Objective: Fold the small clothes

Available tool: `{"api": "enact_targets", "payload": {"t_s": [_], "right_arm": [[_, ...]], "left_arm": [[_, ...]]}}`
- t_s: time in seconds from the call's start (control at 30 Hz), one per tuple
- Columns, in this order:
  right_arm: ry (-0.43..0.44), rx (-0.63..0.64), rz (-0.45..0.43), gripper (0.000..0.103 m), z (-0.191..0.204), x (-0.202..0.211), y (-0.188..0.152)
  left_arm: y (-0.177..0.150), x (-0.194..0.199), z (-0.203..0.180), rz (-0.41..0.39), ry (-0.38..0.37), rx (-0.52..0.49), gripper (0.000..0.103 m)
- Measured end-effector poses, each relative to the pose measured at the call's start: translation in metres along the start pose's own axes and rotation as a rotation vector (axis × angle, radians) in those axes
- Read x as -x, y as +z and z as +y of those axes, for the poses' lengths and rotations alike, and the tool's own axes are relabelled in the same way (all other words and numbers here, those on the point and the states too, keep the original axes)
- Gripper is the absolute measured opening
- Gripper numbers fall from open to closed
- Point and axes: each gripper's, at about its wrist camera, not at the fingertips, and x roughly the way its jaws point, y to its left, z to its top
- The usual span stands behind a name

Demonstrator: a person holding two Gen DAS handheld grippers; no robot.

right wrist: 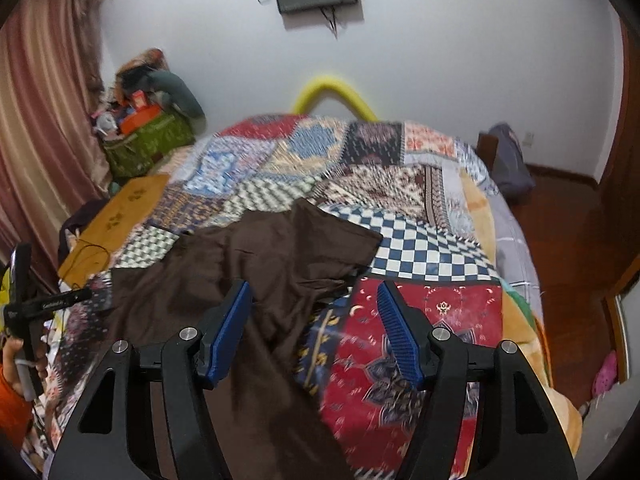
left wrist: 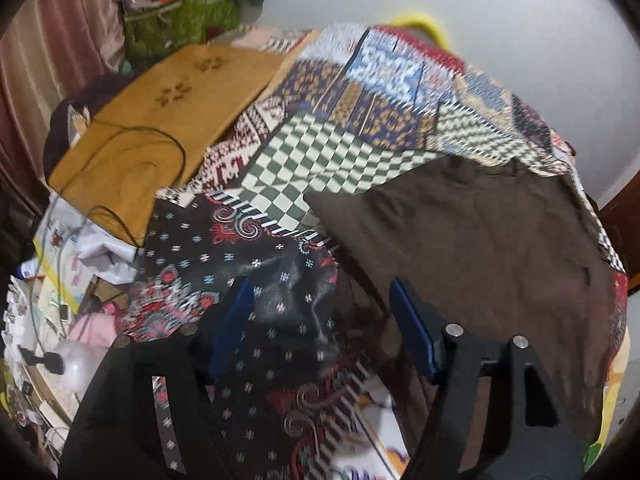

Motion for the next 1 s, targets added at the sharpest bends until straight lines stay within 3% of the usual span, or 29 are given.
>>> {"api": "enact_targets", "payload": {"t_s": [0.13,0.23,0.27,0.37,0.53,0.6,0.67,0.77,1.0], "right_arm": [[0.002,-0.026,0.09,0.062,-0.015,-0.04,0.011],[0.006,-0.038,0.145,0.062,-0.025,-0.067,0.017],[0.011,-0.048,0.169,0.062,-0.029,-0.079,0.019],[0.03,-0.084,0.221,0.058,-0.037,-0.107,0.02],[0.038,-0.099,0.223,0.047,-0.042,-0.128,0.029],[0.01,-0.103,0.219,0.019,-0.043,-0.131,0.034],[-0.016,-0.09,0.216,0.008,-0.045,-0.133,0.035],[-0.025,-0.096,0.209,0.005,-0.051,-0.128,0.035],[-0.113,-0.126,0.206,0.004,-0.085,-0.102,0.027]], "left_arm": [[0.008,-0.039,0.001,0.071,0.004,0.027,0.058],[0.009,-0.052,-0.009,0.074,0.015,-0.005,0.051],[0.01,-0.054,-0.013,0.063,0.011,-0.021,0.046],[0.014,-0.061,-0.029,0.078,-0.039,-0.074,0.012],[0.025,-0.068,-0.045,0.052,-0.021,-0.149,0.007],[0.033,-0.072,-0.05,0.041,-0.006,-0.171,0.006],[0.044,-0.075,-0.055,0.023,0.02,-0.19,0.004],[0.059,-0.076,-0.057,-0.002,0.052,-0.186,0.003],[0.075,-0.058,-0.046,-0.026,0.027,-0.124,0.005]]}}
